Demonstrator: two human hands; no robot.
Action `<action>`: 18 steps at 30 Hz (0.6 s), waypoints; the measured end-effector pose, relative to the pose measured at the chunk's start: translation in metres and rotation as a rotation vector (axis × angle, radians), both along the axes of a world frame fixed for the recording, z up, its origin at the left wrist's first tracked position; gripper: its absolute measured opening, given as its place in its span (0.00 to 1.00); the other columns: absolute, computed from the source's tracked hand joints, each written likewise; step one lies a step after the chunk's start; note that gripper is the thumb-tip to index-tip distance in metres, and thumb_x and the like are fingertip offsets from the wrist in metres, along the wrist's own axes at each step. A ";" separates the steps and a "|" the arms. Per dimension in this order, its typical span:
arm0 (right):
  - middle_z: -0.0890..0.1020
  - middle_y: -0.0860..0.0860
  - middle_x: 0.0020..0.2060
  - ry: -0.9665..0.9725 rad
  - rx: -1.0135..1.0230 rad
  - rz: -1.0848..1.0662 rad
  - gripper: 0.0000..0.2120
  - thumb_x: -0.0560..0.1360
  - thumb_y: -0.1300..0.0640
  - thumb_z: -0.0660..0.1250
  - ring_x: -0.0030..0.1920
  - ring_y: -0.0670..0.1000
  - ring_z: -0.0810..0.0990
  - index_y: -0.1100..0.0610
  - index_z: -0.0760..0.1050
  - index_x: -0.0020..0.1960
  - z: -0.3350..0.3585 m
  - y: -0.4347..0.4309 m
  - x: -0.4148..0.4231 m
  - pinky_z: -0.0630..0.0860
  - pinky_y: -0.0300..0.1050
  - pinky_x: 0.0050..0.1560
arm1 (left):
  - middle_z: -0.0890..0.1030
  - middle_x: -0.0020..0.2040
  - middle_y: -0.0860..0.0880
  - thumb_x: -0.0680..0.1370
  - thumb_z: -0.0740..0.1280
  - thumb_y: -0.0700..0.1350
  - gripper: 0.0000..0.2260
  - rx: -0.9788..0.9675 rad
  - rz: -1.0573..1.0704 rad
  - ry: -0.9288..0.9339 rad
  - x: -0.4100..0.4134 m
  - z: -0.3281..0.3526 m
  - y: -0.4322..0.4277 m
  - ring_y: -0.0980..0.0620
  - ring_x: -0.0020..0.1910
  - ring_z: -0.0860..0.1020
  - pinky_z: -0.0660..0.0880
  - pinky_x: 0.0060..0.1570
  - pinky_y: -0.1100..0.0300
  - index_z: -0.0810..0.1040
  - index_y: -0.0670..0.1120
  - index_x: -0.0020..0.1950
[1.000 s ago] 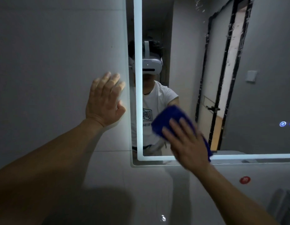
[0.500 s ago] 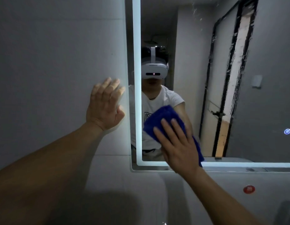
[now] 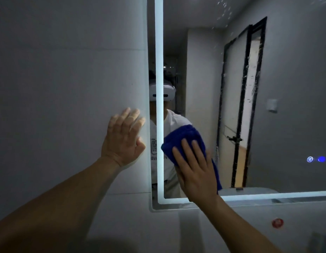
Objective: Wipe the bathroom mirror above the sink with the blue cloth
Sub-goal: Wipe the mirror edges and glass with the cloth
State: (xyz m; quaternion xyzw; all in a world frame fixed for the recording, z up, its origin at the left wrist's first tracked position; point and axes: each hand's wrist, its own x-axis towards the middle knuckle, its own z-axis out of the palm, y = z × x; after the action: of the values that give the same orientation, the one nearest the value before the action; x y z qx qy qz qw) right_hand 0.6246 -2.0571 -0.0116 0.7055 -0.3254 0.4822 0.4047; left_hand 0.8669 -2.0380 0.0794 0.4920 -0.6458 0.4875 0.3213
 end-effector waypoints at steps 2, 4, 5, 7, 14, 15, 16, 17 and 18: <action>0.51 0.52 0.80 -0.006 0.008 0.008 0.34 0.77 0.55 0.67 0.79 0.58 0.52 0.51 0.55 0.79 0.024 -0.001 -0.001 0.46 0.57 0.78 | 0.67 0.73 0.40 0.76 0.57 0.50 0.25 0.008 -0.003 -0.004 0.001 -0.001 0.000 0.39 0.74 0.63 0.54 0.74 0.42 0.66 0.43 0.71; 0.56 0.55 0.79 -0.114 0.010 0.000 0.31 0.79 0.54 0.63 0.79 0.58 0.52 0.52 0.56 0.79 0.081 -0.003 0.001 0.49 0.59 0.77 | 0.68 0.73 0.40 0.76 0.56 0.50 0.25 0.012 -0.023 -0.002 0.002 -0.002 0.000 0.39 0.74 0.63 0.55 0.74 0.42 0.66 0.43 0.71; 0.57 0.55 0.79 -0.196 0.008 -0.004 0.30 0.79 0.53 0.62 0.79 0.58 0.52 0.52 0.57 0.79 0.113 -0.004 0.002 0.50 0.59 0.77 | 0.68 0.73 0.40 0.76 0.56 0.50 0.25 0.005 -0.035 -0.001 0.003 -0.001 -0.001 0.39 0.74 0.63 0.55 0.74 0.42 0.66 0.43 0.71; 0.59 0.56 0.78 -0.319 0.015 -0.018 0.30 0.78 0.53 0.59 0.79 0.58 0.53 0.52 0.59 0.79 0.164 -0.008 0.006 0.53 0.60 0.76 | 0.68 0.73 0.40 0.76 0.56 0.50 0.24 -0.001 -0.052 -0.004 0.004 -0.002 -0.002 0.39 0.74 0.63 0.54 0.75 0.43 0.67 0.43 0.71; 0.56 0.55 0.79 -0.141 0.017 0.004 0.30 0.80 0.53 0.59 0.79 0.58 0.52 0.53 0.56 0.79 0.090 -0.003 0.014 0.55 0.64 0.75 | 0.69 0.72 0.40 0.77 0.55 0.48 0.23 -0.001 -0.068 0.005 0.003 -0.001 0.001 0.38 0.74 0.65 0.56 0.74 0.41 0.68 0.43 0.71; 0.55 0.55 0.79 -0.050 0.011 0.001 0.31 0.79 0.53 0.60 0.79 0.58 0.53 0.52 0.55 0.80 0.069 -0.002 0.009 0.56 0.65 0.75 | 0.68 0.72 0.40 0.77 0.55 0.47 0.22 0.001 -0.071 0.010 0.002 -0.001 0.001 0.38 0.74 0.65 0.57 0.74 0.41 0.67 0.43 0.71; 0.55 0.54 0.79 0.025 -0.003 -0.002 0.32 0.78 0.53 0.61 0.79 0.58 0.53 0.51 0.55 0.79 0.058 -0.002 0.003 0.57 0.65 0.74 | 0.68 0.72 0.40 0.77 0.55 0.46 0.22 -0.001 -0.076 0.014 0.003 -0.002 0.001 0.39 0.74 0.65 0.56 0.74 0.41 0.67 0.43 0.71; 0.56 0.54 0.79 0.077 -0.019 0.000 0.32 0.78 0.52 0.62 0.79 0.58 0.54 0.51 0.56 0.79 0.061 -0.004 -0.003 0.56 0.65 0.75 | 0.68 0.72 0.40 0.77 0.55 0.46 0.22 -0.012 -0.082 0.014 0.002 0.000 0.001 0.39 0.74 0.65 0.56 0.74 0.41 0.68 0.43 0.71; 0.57 0.54 0.79 0.096 -0.025 0.001 0.31 0.78 0.52 0.62 0.79 0.58 0.53 0.50 0.56 0.79 0.076 -0.006 -0.006 0.55 0.63 0.75 | 0.69 0.72 0.40 0.77 0.55 0.46 0.22 -0.022 -0.086 0.013 0.003 0.000 0.000 0.39 0.73 0.65 0.56 0.74 0.41 0.68 0.43 0.71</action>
State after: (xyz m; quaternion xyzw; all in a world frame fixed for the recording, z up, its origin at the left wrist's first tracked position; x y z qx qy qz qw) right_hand 0.6183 -2.0632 0.0640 0.7228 -0.2994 0.4522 0.4283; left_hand 0.8697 -2.0377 0.0793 0.4636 -0.6589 0.4770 0.3513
